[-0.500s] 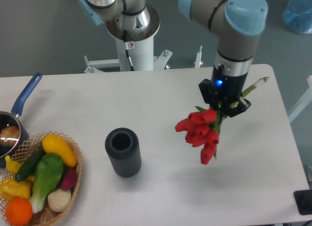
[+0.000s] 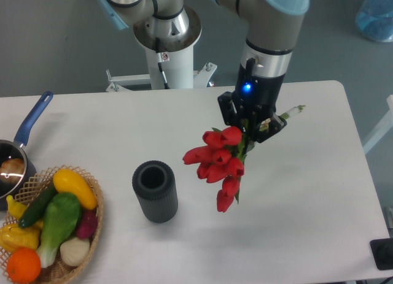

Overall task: Insert the flowers into the vase
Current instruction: 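Carry the red tulip bunch with the gripper toward the black vase, then lower the tulip stems into the black vase opening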

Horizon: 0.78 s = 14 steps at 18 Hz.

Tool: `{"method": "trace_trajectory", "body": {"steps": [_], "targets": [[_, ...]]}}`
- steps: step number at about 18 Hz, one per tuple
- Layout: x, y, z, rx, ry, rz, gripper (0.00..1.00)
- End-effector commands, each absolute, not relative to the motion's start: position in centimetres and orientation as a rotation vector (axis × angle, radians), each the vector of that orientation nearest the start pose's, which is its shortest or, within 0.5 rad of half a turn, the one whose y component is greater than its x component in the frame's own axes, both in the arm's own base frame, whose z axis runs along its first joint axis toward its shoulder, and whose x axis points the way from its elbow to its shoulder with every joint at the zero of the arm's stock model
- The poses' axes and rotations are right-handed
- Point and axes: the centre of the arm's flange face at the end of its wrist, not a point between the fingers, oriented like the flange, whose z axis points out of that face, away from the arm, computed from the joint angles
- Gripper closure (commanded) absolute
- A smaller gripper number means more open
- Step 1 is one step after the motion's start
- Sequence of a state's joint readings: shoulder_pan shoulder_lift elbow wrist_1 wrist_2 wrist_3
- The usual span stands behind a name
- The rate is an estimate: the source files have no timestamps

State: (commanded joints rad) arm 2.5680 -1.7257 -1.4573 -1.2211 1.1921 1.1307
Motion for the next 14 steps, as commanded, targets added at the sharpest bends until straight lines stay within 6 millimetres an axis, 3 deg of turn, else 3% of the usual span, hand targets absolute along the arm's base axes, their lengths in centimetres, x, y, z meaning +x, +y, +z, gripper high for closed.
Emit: {"method": "trace_trajectory", "body": {"steps": [5, 8, 14], "targets": [[-37.2, 47.2, 52.3, -2.443, 0.191, 0.004, 1.0], [-35.3, 47.5, 52.9, -2.227, 0.151, -0.061, 1.0], [-33.0, 47.7, 51.4, -2.032, 0.165, -0.262, 1.0]]}}
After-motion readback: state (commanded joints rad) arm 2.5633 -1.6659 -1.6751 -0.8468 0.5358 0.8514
